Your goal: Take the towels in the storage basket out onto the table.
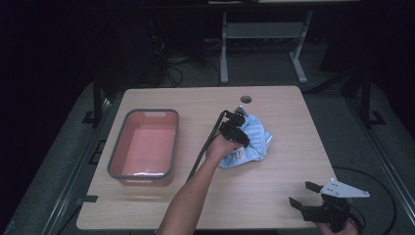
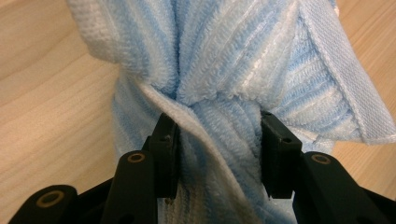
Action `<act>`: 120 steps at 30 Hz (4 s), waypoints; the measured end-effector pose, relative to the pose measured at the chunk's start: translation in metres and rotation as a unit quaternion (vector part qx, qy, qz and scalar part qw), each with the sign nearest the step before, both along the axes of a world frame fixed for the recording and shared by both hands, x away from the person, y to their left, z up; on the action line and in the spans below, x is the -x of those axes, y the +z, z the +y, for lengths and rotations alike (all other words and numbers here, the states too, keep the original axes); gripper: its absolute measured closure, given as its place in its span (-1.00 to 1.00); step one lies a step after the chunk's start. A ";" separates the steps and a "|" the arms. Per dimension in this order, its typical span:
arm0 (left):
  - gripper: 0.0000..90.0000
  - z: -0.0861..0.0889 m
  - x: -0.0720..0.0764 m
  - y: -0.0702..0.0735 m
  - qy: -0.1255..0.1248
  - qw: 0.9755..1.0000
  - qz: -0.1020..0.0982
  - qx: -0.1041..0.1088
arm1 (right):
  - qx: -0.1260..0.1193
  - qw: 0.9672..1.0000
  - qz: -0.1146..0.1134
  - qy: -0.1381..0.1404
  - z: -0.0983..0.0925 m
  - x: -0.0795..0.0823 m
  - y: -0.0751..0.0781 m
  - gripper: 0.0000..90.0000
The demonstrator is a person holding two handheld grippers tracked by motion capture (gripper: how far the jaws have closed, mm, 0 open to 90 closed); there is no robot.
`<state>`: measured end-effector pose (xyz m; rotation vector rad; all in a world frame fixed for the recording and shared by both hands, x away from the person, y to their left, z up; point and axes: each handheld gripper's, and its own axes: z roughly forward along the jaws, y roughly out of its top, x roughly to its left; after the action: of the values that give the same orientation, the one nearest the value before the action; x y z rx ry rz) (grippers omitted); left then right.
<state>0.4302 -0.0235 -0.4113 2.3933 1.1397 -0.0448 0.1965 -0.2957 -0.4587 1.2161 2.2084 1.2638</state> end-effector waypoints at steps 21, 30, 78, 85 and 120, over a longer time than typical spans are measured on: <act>-0.09 0.007 0.007 0.002 0.000 1.000 -0.001 0.023 | 0.001 1.000 -0.004 0.003 0.001 0.000 0.000 -0.67; -0.24 0.013 0.011 0.013 0.003 0.999 -0.009 0.040 | 0.001 1.000 -0.006 0.002 0.000 0.000 0.001 -0.68; -0.34 0.083 0.061 0.036 -0.001 0.992 -0.054 0.111 | 0.016 1.000 -0.006 0.003 0.005 -0.004 0.001 -0.68; -0.36 0.090 0.072 0.031 -0.008 0.992 -0.054 0.117 | 0.017 1.000 -0.003 0.002 0.007 -0.004 0.001 -0.68; -0.44 0.113 0.143 0.005 -0.043 0.986 -0.078 0.141 | 0.026 1.000 -0.001 0.004 0.010 -0.007 0.000 -0.68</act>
<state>0.2870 0.0894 -0.4062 2.1525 0.8929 -0.0442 0.2032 -0.2861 -0.4592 1.1877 2.2314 1.2032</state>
